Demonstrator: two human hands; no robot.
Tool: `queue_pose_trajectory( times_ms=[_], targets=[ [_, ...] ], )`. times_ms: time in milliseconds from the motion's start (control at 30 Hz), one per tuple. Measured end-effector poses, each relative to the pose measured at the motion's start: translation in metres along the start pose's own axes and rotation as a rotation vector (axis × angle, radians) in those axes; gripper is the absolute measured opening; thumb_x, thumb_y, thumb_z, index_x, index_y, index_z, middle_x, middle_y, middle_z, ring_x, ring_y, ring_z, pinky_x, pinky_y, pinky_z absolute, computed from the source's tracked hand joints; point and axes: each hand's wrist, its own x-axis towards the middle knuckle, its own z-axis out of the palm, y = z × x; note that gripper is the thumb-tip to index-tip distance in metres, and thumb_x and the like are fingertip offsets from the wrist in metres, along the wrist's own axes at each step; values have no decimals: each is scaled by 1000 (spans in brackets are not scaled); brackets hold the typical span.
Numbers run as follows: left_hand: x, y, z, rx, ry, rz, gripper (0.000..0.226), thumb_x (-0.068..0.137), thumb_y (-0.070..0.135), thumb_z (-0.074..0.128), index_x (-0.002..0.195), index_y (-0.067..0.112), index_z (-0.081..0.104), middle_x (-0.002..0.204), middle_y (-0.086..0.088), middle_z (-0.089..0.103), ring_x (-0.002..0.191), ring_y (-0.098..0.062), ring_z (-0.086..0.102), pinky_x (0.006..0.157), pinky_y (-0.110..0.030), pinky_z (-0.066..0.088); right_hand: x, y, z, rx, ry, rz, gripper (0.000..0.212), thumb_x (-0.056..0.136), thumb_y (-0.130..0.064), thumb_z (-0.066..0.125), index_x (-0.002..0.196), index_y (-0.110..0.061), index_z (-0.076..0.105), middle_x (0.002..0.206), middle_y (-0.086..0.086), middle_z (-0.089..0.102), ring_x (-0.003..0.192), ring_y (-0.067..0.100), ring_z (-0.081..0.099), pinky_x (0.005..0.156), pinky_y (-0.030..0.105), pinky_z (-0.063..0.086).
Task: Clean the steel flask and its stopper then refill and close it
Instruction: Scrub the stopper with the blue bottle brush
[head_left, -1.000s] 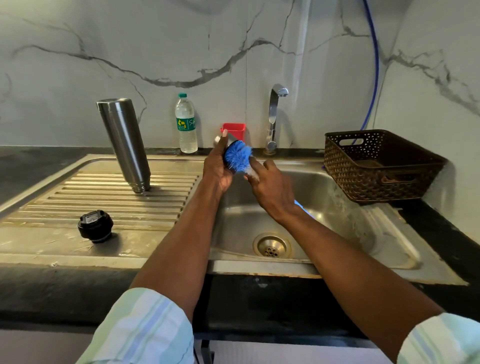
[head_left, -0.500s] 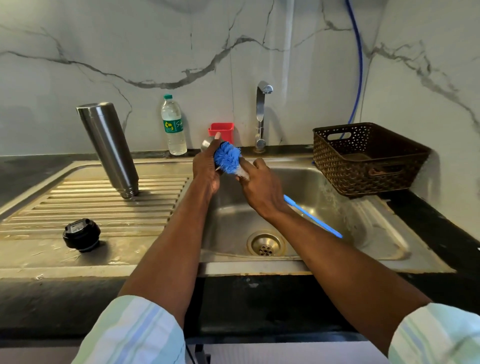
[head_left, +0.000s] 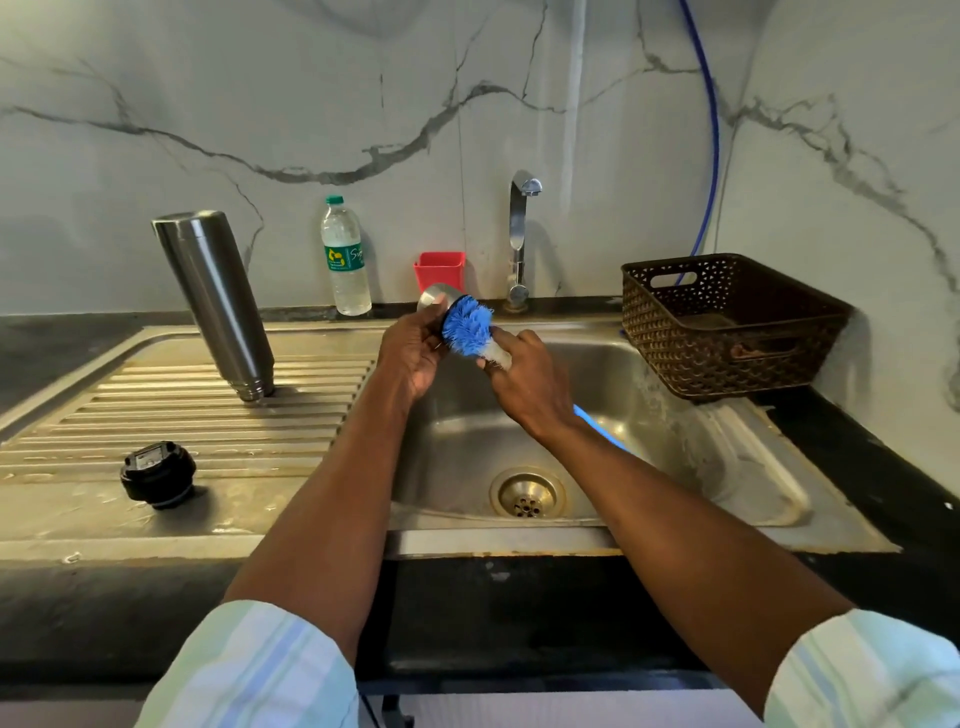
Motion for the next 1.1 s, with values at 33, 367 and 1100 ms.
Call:
queue_pose_trajectory(
  times_ms=[33, 367, 1100],
  targets=[
    [1, 1, 1, -11, -25, 12, 11, 91, 6, 66, 100, 0, 65, 90, -13, 73, 87, -24, 71, 79, -35, 60, 1, -1, 0, 92, 4, 26, 28, 89, -43, 59, 115, -32, 64, 93, -2, 62, 83, 22, 60, 69, 35, 49],
    [1, -1, 9, 68, -29, 33, 38, 94, 5, 61, 131, 2, 52, 98, -11, 68, 87, -23, 68, 78, -38, 59, 3, 2, -2, 362, 15, 157, 24, 86, -42, 65, 88, -18, 69, 76, 2, 67, 68, 19, 60, 60, 30, 44],
    [-8, 5, 7, 77, 8, -41, 10, 91, 14, 67, 92, 5, 64, 81, -10, 74, 76, -23, 71, 80, -40, 57, 3, 1, -1, -140, 28, -150, 31, 91, -36, 56, 120, -27, 62, 96, 2, 60, 78, 23, 57, 62, 35, 46]
  ],
)
